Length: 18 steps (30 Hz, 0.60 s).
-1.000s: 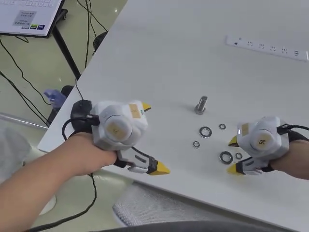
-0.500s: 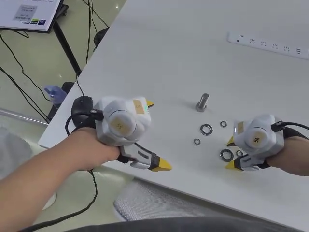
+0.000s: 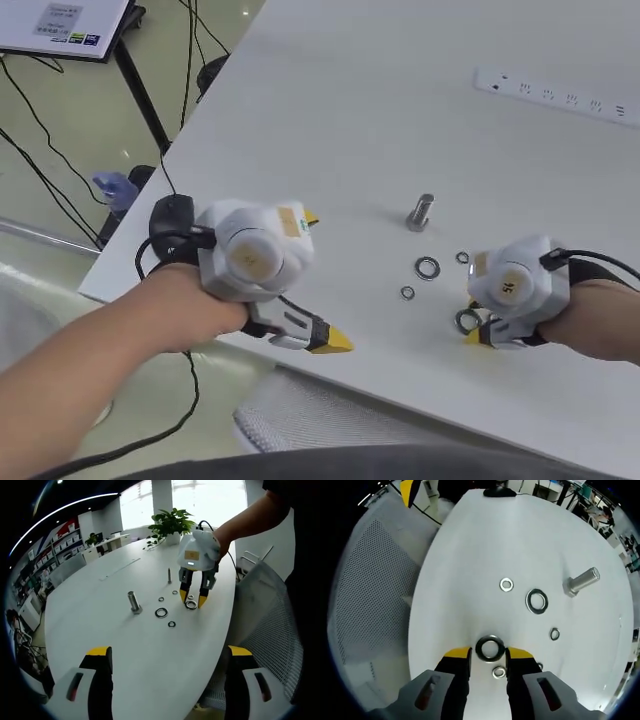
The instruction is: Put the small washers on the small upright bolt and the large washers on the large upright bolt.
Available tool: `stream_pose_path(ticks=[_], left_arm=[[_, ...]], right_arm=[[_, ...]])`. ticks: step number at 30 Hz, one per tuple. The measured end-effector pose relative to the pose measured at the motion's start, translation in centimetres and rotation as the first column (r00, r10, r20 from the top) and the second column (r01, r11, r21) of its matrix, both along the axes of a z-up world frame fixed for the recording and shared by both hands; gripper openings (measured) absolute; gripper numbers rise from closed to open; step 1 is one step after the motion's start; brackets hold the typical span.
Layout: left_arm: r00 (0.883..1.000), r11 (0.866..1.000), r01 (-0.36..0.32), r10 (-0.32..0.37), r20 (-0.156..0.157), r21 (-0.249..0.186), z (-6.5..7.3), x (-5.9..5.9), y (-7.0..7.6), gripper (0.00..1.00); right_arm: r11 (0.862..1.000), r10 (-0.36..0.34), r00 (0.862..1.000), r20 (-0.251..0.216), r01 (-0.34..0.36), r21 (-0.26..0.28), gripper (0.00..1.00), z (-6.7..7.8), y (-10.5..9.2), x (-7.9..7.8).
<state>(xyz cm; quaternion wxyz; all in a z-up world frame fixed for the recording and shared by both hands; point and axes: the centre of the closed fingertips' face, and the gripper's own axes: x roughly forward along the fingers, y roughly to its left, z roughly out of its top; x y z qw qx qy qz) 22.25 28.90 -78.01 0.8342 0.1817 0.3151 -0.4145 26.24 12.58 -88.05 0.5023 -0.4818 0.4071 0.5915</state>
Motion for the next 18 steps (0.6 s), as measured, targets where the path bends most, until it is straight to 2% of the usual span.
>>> stream_pose_path(ticks=[5,8,14,17,18], left_arm=[[1.0,1.0,-0.007,0.007,0.005,0.001,0.13,-0.01,0.11,0.93],[1.0,1.0,-0.01,0.01,0.006,0.002,0.21,-0.11,0.09,0.92],[1.0,1.0,-0.024,0.024,0.017,-0.009,0.71,-0.4,-0.11,0.91],[0.999,0.999,-0.033,0.034,0.02,-0.011,0.77,-0.59,0.02,0.9],[0.999,0.999,-0.039,0.039,0.022,-0.016,0.9,-0.68,0.02,0.9]], right_arm=[[1.0,-0.007,1.0,0.003,0.007,-0.028,0.28,-0.05,-0.07,0.12],[0.999,-0.047,0.999,-0.002,0.047,-0.019,0.25,0.0,-0.03,0.54],[1.0,-0.013,1.0,0.008,0.013,-0.028,0.23,0.02,0.04,0.38],[0.999,-0.032,0.999,0.004,0.033,-0.017,0.22,0.06,0.01,0.49],[0.998,-0.064,0.998,-0.011,0.064,0.002,0.22,0.02,0.07,0.52]])
